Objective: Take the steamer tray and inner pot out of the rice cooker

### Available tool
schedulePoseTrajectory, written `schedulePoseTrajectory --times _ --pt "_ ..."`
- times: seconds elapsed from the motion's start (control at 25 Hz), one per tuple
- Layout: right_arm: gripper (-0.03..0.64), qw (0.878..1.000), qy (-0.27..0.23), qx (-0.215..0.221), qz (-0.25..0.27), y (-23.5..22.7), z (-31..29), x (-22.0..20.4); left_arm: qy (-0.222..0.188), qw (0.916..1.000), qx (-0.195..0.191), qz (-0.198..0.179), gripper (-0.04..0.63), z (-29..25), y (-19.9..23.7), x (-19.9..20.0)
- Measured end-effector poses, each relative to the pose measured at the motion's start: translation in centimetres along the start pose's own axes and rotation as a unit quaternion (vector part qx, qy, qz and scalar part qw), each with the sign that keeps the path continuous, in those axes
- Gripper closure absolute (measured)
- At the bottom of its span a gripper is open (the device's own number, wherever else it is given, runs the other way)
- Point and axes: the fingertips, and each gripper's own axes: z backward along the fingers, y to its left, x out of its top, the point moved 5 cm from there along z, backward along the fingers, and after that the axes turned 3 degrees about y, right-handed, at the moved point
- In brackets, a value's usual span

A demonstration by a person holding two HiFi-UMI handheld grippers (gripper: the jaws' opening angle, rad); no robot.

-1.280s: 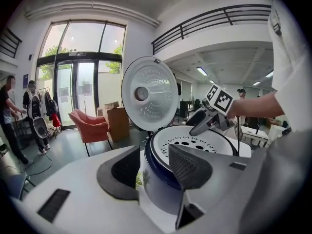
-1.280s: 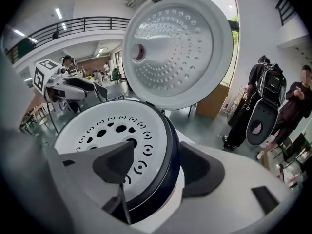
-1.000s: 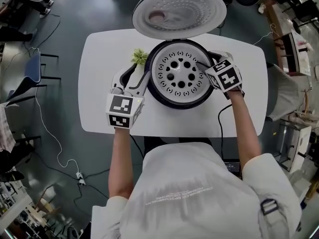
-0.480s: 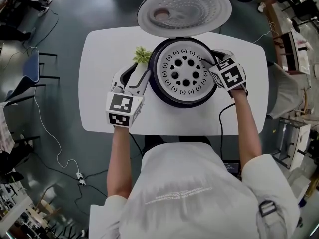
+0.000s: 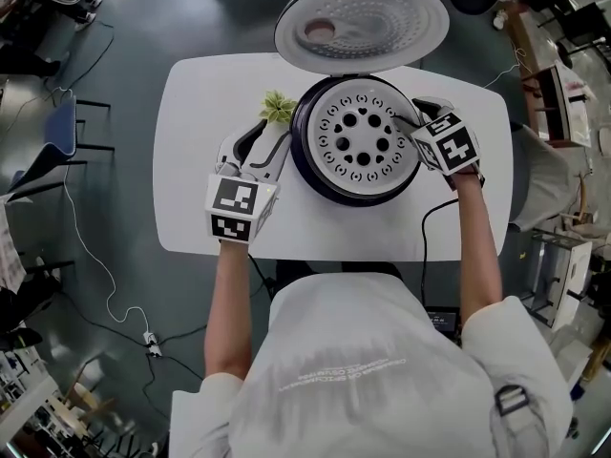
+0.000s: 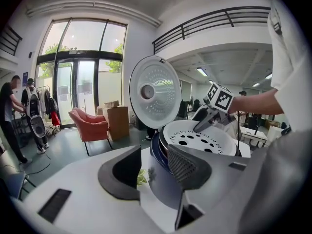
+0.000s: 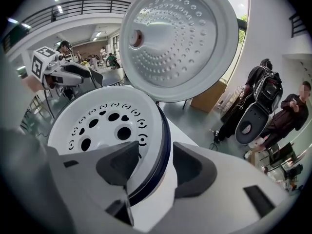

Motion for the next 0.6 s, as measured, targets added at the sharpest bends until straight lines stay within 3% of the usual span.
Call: schedulePoseTrajectory --times 0.16,0.48,0.6 --pt "0.412 1.000 0.002 0.010 0.001 0.6 0.7 0.3 -0.003 1.0000 -0.002 -0.001 0.413 0.4 0.0 0.0" --pt "0.495 0.998 -0.029 0.037 -0.038 0.9 2.2 0.2 -0.011 0.9999 -0.010 -0.008 0.413 0.6 -0.5 0.5" --pt "0.497 0.996 -0.050 0.036 -0.066 0.6 2.9 0.3 -0.015 0.9997 -0.013 -0.011 0.413 0.8 -0.8 0.8"
